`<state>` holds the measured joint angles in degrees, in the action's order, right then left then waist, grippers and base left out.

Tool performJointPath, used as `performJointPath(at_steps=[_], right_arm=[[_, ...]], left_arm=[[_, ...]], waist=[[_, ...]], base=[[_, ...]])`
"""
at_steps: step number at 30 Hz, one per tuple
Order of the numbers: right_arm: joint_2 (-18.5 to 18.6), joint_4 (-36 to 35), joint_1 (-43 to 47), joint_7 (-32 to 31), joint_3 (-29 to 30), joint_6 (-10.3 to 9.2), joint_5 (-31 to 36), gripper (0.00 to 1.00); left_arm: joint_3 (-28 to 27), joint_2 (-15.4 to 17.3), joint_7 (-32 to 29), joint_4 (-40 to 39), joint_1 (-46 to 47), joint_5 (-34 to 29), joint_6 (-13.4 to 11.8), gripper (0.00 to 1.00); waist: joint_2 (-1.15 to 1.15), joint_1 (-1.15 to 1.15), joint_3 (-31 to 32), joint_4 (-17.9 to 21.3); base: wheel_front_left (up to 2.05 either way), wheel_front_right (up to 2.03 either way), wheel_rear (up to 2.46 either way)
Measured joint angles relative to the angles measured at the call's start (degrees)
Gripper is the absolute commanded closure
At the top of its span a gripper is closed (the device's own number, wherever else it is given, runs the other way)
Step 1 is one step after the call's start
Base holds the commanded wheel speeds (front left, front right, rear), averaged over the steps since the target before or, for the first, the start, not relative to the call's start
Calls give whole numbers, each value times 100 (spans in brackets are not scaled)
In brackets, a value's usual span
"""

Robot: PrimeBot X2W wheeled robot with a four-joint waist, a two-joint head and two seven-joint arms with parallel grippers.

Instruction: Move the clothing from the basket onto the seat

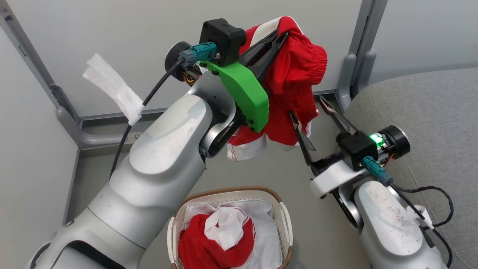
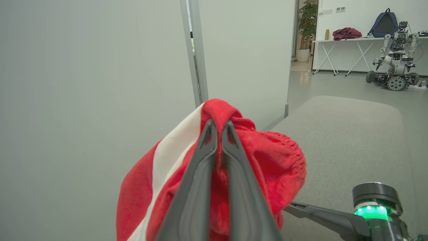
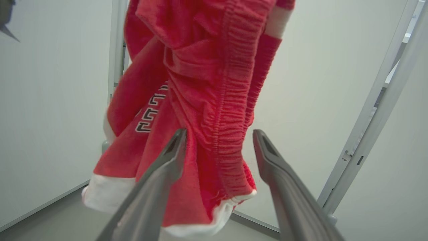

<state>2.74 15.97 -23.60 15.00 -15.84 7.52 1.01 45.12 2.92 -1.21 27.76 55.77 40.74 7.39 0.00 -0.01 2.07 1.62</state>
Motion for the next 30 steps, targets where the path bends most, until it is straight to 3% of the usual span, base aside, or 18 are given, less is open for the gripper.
performJointPath(at_steps=[4,11,12,13,16,17,25,26,27,28,30], right_arm=[[35,478,-258,10,-243,-1,15,0],[286,1528,-798,9,-1295,0,-514,0],[287,1602,-887,9,-1370,0,-565,19],[283,1692,-956,9,-1468,0,-616,53],[255,1907,-1117,8,-1691,0,-678,84],[245,1950,-1173,9,-1736,0,-703,100],[280,1945,-1351,9,-1881,0,-906,100],[325,1881,-1352,9,-1849,0,-913,100],[365,1815,-1352,9,-1812,0,-913,100],[389,1760,-1352,9,-1784,0,-913,100],[432,1616,-1351,9,-1705,0,-938,100]], left_arm=[[23,9,-18,-88,-40,8,-15,100],[78,21,-18,-181,-167,68,-37,100],[82,22,-25,-193,-197,102,-41,100],[89,22,-26,-205,-238,119,-41,100],[98,26,-32,-246,-335,158,-62,100],[99,29,-32,-257,-357,169,-69,100],[52,159,54,-281,-599,235,-169,100],[42,186,81,-274,-647,246,-178,67],[35,219,119,-267,-692,254,-177,18],[21,246,141,-255,-729,258,-180,0],[-11,315,249,-219,-825,260,-188,0]], waist=[[0,0,-23,-55],[0,0,-1,-111],[0,0,3,-114],[0,0,7,-119],[0,0,12,-138],[0,0,12,-146],[0,0,11,-203],[0,0,11,-197],[0,0,12,-189],[0,0,12,-179],[0,0,14,-148]], base=[[0,0,0],[0,0,0],[0,0,0],[0,0,0],[0,0,0],[0,0,0],[0,0,0],[0,0,0],[0,0,0],[0,0,0],[0,0,0]])
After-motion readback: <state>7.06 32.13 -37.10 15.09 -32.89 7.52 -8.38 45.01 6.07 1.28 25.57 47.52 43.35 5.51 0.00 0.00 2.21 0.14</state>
